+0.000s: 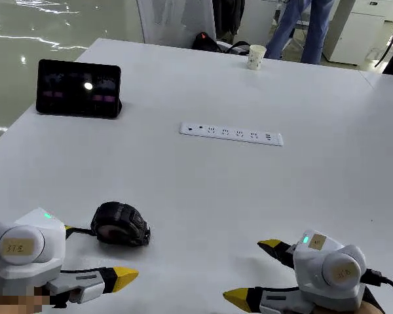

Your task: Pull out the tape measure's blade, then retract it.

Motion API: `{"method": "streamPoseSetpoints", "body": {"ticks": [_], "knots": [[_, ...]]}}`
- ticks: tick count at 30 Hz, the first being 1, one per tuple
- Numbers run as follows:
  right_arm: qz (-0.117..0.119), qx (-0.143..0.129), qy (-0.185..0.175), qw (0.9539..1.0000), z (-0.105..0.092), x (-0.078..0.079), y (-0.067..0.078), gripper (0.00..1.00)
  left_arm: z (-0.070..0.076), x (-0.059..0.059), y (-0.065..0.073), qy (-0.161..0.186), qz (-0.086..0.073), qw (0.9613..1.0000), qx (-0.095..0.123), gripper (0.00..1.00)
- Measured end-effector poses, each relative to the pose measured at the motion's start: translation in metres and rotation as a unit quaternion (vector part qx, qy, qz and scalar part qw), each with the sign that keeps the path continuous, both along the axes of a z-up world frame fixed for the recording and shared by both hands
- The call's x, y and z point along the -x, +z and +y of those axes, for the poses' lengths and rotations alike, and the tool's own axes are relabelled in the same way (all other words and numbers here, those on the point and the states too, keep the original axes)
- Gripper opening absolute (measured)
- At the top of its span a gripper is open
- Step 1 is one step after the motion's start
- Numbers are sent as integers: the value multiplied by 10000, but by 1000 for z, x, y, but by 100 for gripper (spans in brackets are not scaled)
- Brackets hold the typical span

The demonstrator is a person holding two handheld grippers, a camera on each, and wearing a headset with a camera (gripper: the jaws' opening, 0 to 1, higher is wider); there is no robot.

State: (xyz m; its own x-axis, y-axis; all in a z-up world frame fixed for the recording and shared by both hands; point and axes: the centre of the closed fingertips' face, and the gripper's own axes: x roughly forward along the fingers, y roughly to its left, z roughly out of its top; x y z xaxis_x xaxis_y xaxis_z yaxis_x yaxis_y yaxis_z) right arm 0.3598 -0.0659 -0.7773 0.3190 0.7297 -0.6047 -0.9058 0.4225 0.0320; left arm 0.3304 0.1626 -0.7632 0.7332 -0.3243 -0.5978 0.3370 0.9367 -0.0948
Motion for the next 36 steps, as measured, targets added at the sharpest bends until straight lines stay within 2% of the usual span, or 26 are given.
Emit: {"method": "streamPoseSetpoints", "body": {"ticks": [3, 7, 13, 16, 19, 22, 30, 36], "knots": [[25, -69, -137, 9999, -3, 3, 4, 75, -1, 2, 1, -28, -14, 10000, 89, 90], [-11, -133, -220, 9997, -7, 8, 8, 78, -7, 9, 1, -250, -24, 9996, 125, 92], [-46, -174, -400, 9990, -14, 11, 13, 81, -14, 16, 3, -496, -91, 9987, 57, 93], [-23, -164, -508, 9986, -17, 11, 12, 84, -12, 16, 5, -498, -161, 9986, 41, 93], [-19, -238, -544, 9982, -18, 15, 13, 85, -11, 15, 12, -452, -292, 9985, 122, 93], [-17, -298, -600, 9978, -19, 17, 16, 88, -11, 14, 17, -477, -426, 9979, 116, 94], [-37, -461, -719, 9963, -23, 21, 22, 97, -13, 14, 22, -586, -549, 9967, 123, 96], [-63, -550, -792, 9953, -27, 21, 24, 99, -12, 15, 25, -499, -588, 9968, 213, 94]]}}
